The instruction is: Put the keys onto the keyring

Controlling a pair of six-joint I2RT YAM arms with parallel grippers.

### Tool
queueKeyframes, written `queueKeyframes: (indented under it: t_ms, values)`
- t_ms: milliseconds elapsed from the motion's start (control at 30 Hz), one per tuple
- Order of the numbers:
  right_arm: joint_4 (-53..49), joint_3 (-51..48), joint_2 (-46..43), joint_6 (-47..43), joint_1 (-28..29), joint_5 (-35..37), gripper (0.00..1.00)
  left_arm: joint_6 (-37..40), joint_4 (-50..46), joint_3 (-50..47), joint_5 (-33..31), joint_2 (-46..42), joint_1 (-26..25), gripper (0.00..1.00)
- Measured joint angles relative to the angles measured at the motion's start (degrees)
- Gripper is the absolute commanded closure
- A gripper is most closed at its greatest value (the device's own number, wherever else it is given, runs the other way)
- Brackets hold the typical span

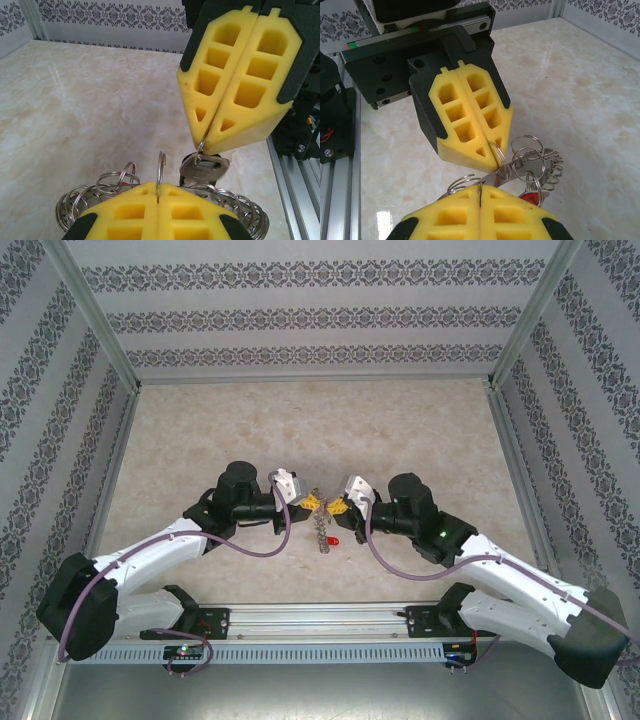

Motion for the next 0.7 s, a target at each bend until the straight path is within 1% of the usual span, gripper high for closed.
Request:
queueKeyframes:
  t_ms: [233, 467, 700]
  values:
    - [2.5, 0.8, 2.0, 0.0, 1.3, 0.6, 1.0, 0.0, 0.0, 0.2, 0.0, 0.0, 0.0, 1.0]
    - [4.2, 1.1, 2.6, -0.2, 2.8, 5.2, 1.0, 0.0, 0.0, 0.4, 0.0, 0.0, 0.0, 1.0]
    - [5.7, 1.1, 2.6, -0.4, 3.5, 8.3, 1.0, 0.0, 0.0, 0.4, -0.4, 0.0, 0.0, 1.0]
